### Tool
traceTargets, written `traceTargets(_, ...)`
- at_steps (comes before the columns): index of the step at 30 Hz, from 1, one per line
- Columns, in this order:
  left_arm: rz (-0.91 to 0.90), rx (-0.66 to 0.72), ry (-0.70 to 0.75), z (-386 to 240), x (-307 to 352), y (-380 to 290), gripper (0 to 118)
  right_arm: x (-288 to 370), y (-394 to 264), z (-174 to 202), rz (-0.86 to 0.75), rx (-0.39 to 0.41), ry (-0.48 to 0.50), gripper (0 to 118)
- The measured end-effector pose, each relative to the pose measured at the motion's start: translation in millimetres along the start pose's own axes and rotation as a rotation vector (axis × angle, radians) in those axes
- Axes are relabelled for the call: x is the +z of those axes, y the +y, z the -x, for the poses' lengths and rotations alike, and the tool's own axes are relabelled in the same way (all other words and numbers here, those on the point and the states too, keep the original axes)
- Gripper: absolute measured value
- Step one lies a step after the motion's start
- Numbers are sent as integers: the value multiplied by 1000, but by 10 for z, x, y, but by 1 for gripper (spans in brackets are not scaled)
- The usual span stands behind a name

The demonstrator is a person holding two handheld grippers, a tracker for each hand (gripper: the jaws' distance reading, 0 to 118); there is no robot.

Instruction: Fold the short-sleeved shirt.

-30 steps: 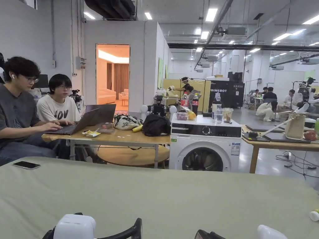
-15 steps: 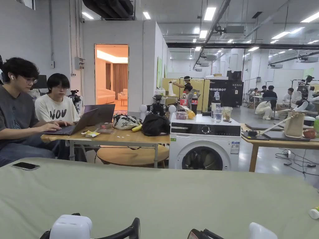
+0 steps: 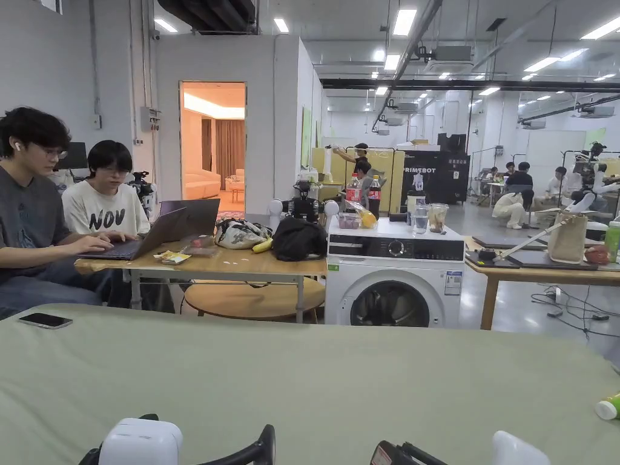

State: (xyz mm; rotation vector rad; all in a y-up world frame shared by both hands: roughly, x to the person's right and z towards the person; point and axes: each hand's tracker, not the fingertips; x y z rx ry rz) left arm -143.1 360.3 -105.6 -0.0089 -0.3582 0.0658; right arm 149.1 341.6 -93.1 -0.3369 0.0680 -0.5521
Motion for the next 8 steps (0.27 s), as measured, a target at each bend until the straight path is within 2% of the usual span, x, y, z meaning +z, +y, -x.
traceTargets(2, 0, -8, 5, -6, -3, -4, 110, 21, -16, 9, -28, 34, -20, 118)
traceTargets(4, 2, -10, 6, -2, -7, -7, 110, 17, 4, 48, -14, 71, -89, 118)
traceTargets(8, 7, 5, 7, 13, -17, -24, 110, 26, -16, 28, -39, 69, -64, 118)
